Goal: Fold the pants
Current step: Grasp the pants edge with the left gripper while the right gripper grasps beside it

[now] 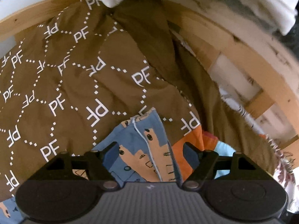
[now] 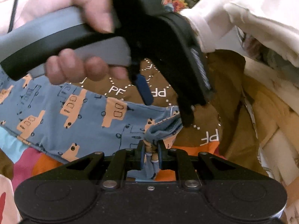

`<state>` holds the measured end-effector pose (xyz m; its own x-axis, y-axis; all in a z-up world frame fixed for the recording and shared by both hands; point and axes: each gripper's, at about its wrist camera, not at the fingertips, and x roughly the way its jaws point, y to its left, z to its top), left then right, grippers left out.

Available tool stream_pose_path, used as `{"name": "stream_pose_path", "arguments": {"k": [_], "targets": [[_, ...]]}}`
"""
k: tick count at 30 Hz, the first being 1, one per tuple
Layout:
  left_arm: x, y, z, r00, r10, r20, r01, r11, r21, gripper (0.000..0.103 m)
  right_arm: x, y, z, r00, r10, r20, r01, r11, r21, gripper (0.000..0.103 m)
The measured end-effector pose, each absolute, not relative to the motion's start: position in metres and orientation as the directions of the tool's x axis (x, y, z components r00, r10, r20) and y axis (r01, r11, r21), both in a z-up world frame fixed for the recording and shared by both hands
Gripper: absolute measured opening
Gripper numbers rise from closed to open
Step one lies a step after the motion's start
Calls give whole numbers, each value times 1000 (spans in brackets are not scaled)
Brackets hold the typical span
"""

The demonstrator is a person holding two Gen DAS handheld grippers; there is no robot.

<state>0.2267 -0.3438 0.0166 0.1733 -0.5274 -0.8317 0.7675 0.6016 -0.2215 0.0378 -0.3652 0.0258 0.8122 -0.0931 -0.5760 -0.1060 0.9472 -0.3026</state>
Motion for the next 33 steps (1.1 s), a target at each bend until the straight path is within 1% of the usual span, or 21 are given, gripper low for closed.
{"name": "stream_pose_path", "arguments": {"k": [5,7,8,9,13,14,15,21,27,33], "targets": [[221,-361,16,233,-450,-862,771,626,-118,80,38,-357,23,810,-92,-579,-135,932,-336,15],[221,-364,13,255,-419,-871,767,636,-82,76,37,-354,23,811,-88,-578,-145,927,-345,15],[223,-364,12,267,-408,-873,759,647,-70,67,37,-353,23,812,-85,-578,-150,926,-347,15],[224,-363,11,268,-397,-877,752,656,-67,54,37,-351,23,812,-83,-577,-154,924,-349,15],[236,-351,6,227,-409,-884,717,685,-133,33,36,-346,23,815,-74,-575,-167,920,-355,15],[238,-346,6,217,-422,-880,711,687,-153,25,36,-345,23,816,-73,-574,-170,918,-358,15],[240,-341,6,205,-438,-875,702,689,-181,22,35,-344,24,817,-71,-572,-172,917,-360,14],[250,-296,11,171,-561,-810,665,672,-325,21,29,-336,31,827,-47,-560,-186,918,-351,14],[250,-241,15,191,-603,-774,649,670,-362,20,22,-315,41,827,20,-561,-241,915,-323,14],[248,-185,13,225,-600,-767,615,698,-366,20,20,-280,38,796,118,-593,-343,896,-283,14]]}}
